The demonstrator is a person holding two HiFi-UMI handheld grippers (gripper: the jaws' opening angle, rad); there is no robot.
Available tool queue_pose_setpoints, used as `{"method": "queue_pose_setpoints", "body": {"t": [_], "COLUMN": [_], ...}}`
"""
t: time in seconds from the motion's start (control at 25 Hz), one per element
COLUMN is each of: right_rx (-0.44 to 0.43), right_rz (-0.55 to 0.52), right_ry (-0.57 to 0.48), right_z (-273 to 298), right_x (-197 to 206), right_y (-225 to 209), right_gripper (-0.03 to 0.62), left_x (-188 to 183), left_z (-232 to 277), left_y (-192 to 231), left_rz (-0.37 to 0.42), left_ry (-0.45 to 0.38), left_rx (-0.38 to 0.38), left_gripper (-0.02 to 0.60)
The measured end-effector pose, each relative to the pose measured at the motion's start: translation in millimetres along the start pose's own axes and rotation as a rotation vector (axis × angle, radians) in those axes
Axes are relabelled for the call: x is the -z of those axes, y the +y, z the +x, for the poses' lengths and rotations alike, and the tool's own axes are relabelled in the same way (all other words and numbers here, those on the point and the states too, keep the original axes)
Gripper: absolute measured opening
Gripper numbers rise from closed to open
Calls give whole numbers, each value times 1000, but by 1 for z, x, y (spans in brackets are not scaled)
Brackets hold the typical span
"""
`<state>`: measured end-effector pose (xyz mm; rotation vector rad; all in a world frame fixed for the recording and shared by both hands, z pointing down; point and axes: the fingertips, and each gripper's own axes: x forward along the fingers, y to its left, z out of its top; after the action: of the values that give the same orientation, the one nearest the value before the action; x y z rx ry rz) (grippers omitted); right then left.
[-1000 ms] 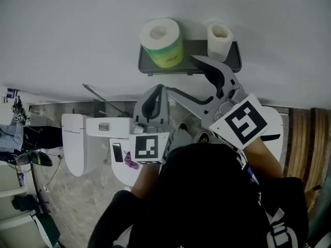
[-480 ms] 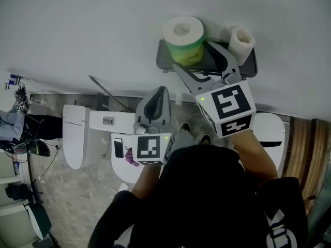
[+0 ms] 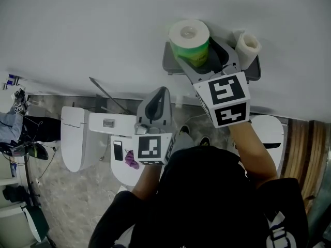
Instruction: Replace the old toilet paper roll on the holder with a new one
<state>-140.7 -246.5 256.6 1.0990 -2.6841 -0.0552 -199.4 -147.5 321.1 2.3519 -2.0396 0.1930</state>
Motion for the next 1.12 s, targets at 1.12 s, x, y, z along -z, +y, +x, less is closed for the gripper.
{"method": "queue_pose_setpoints", "body": {"t": [1.12], "right_rx": [-111], "right_rz": [-8], "right_ry": [-75], "right_z": [27], "right_x": [-15], "right_y": [16], "right_gripper": [405], "left_x": [-5], "left_z": [7], "left_y": [13], "left_rz": [5], "left_ry": [-7], "left_rx": [-18], "left_gripper": [23]}}
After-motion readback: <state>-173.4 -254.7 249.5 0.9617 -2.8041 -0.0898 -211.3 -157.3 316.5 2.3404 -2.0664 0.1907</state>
